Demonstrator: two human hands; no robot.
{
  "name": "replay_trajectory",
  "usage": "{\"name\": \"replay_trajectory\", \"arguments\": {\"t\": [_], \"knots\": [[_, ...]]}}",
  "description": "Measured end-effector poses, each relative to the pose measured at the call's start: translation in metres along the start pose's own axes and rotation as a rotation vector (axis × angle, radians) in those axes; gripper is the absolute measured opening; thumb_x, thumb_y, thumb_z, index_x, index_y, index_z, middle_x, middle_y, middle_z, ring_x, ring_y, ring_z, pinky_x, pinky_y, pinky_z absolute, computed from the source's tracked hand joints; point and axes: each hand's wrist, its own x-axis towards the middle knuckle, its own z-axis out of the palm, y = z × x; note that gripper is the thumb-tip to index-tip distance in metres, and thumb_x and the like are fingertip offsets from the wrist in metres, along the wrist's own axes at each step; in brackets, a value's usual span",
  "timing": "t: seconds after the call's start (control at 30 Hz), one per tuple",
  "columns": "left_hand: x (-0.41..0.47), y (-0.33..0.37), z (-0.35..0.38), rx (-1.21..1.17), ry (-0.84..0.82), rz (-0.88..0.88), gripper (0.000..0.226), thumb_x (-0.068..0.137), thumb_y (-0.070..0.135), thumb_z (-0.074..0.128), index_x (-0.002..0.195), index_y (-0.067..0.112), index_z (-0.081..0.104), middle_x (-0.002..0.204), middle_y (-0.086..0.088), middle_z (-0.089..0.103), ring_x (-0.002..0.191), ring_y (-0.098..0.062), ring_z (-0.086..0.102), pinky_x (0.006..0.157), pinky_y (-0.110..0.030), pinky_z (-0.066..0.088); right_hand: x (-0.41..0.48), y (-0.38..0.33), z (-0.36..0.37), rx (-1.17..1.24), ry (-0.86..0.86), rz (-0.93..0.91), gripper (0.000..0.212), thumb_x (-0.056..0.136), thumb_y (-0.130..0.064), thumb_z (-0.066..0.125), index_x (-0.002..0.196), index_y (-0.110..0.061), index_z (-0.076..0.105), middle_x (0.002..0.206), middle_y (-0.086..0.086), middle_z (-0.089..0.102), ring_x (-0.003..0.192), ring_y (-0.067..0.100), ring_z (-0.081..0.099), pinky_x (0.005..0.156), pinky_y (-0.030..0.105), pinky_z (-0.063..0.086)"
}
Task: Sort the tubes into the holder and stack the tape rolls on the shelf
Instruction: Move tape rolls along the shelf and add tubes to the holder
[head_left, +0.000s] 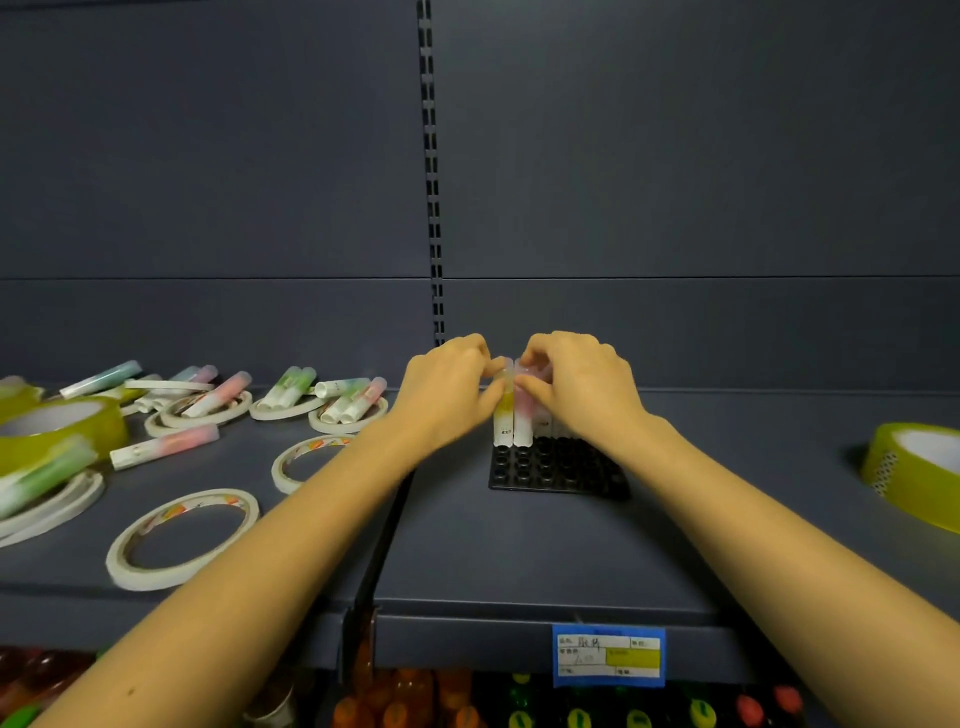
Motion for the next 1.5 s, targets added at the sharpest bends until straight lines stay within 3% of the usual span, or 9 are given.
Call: {"name": "replay_trajectory", "arguments": {"t": [0.17, 0.3, 0.53, 0.73, 0.97, 1.17, 1.23, 1.33, 1.5], "knots": [[-0.002, -0.008, -0.014, -0.025, -0.054, 0.064, 0.033, 0.092, 0.033, 0.046, 0.121, 0.026, 0.062, 0.114, 0.004, 0.055, 0.105, -0.016, 0.051, 0.070, -0.028, 0.035, 0.007, -0.006, -0.006, -0.146, -0.019, -0.064, 0.029, 0.093, -0.043, 0.051, 0.103, -0.022, 0.067, 0.109, 0.000, 0.053, 0.096, 0.026, 0.058, 0.067, 0.032, 0.035], [-0.013, -0.025, -0.029, -0.015, 0.120, -0.089, 0.024, 0.090, 0.028, 0.049, 0.100, 0.021, 0.069, 0.102, 0.003, 0.064, 0.091, -0.022, 0.060, 0.068, -0.027, 0.036, 0.019, -0.009, -0.018, -0.180, -0.105, -0.034, 0.033, 0.092, -0.047, 0.051, 0.094, -0.021, 0.071, 0.104, 0.000, 0.064, 0.094, 0.028, 0.061, 0.067, 0.031, 0.035], [-0.051, -0.087, -0.064, 0.077, 0.071, -0.303, 0.026, 0.089, 0.035, 0.050, 0.093, 0.020, 0.071, 0.089, -0.004, 0.071, 0.078, -0.024, 0.062, 0.063, -0.027, 0.039, 0.023, -0.047, -0.014, -0.180, 0.056, -0.137, 0.028, 0.093, -0.040, 0.049, 0.103, -0.021, 0.067, 0.110, 0.004, 0.059, 0.097, 0.029, 0.058, 0.067, 0.031, 0.036], [-0.086, -0.138, -0.087, 0.098, 0.005, -0.369, 0.029, 0.090, 0.036, 0.052, 0.092, 0.015, 0.072, 0.090, -0.006, 0.072, 0.078, -0.023, 0.063, 0.064, -0.029, 0.046, 0.024, -0.101, 0.028, -0.074, -0.185, -0.089, 0.026, 0.091, -0.037, 0.051, 0.104, -0.019, 0.066, 0.109, 0.008, 0.064, 0.100, 0.033, 0.059, 0.071, 0.032, 0.039], [-0.114, -0.190, -0.105, 0.191, -0.172, -0.280, 0.037, 0.091, 0.041, 0.049, 0.087, 0.011, 0.072, 0.129, -0.006, 0.059, 0.103, -0.027, 0.059, 0.079, -0.034, 0.049, 0.021, -0.138, 0.081, -0.180, -0.461, -0.005, 0.034, 0.089, -0.048, 0.052, 0.090, -0.015, 0.061, 0.086, 0.006, 0.056, 0.083, 0.026, 0.054, 0.068, 0.032, 0.040], [-0.125, -0.205, -0.109, 0.127, -0.420, -0.187, 0.057, 0.087, 0.062, 0.040, 0.052, 0.018, 0.050, 0.151, -0.003, 0.035, 0.132, -0.028, 0.039, 0.097, -0.040, 0.040, 0.017, -0.153, 0.083, -0.175, -0.360, 0.094, 0.029, 0.086, -0.038, 0.061, 0.088, -0.010, 0.063, 0.088, 0.009, 0.055, 0.082, 0.027, 0.053, 0.066, 0.032, 0.042], [-0.127, -0.206, -0.104, 0.137, -0.541, -0.151, 0.062, 0.081, 0.073, 0.036, 0.057, 0.017, 0.051, 0.139, -0.008, 0.049, 0.119, -0.021, 0.051, 0.089, -0.039, 0.044, 0.015, -0.153, 0.073, -0.178, -0.300, 0.135, 0.033, 0.085, -0.039, 0.062, 0.092, -0.007, 0.066, 0.093, 0.012, 0.061, 0.081, 0.028, 0.054, 0.065, 0.033, 0.043], [-0.129, -0.206, -0.096, 0.121, -0.714, -0.084, 0.061, 0.081, 0.072, 0.038, 0.061, 0.017, 0.053, 0.073, -0.003, 0.058, 0.068, -0.013, 0.051, 0.062, -0.029, 0.039, 0.006, -0.147, 0.054, -0.159, -0.225, 0.194, 0.033, 0.083, -0.037, 0.063, 0.088, -0.006, 0.072, 0.084, 0.015, 0.066, 0.081, 0.031, 0.061, 0.065, 0.033, 0.047], [-0.122, -0.204, -0.092, 0.013, -0.585, 0.040, 0.042, 0.093, 0.041, 0.044, 0.061, 0.015, 0.051, 0.062, -0.002, 0.051, 0.070, -0.023, 0.055, 0.072, -0.035, 0.045, -0.019, -0.133, 0.026, -0.134, -0.139, 0.267, 0.030, 0.083, -0.029, 0.064, 0.071, -0.002, 0.072, 0.071, 0.019, 0.069, 0.064, 0.027, 0.058, 0.058, 0.031, 0.044]]}}
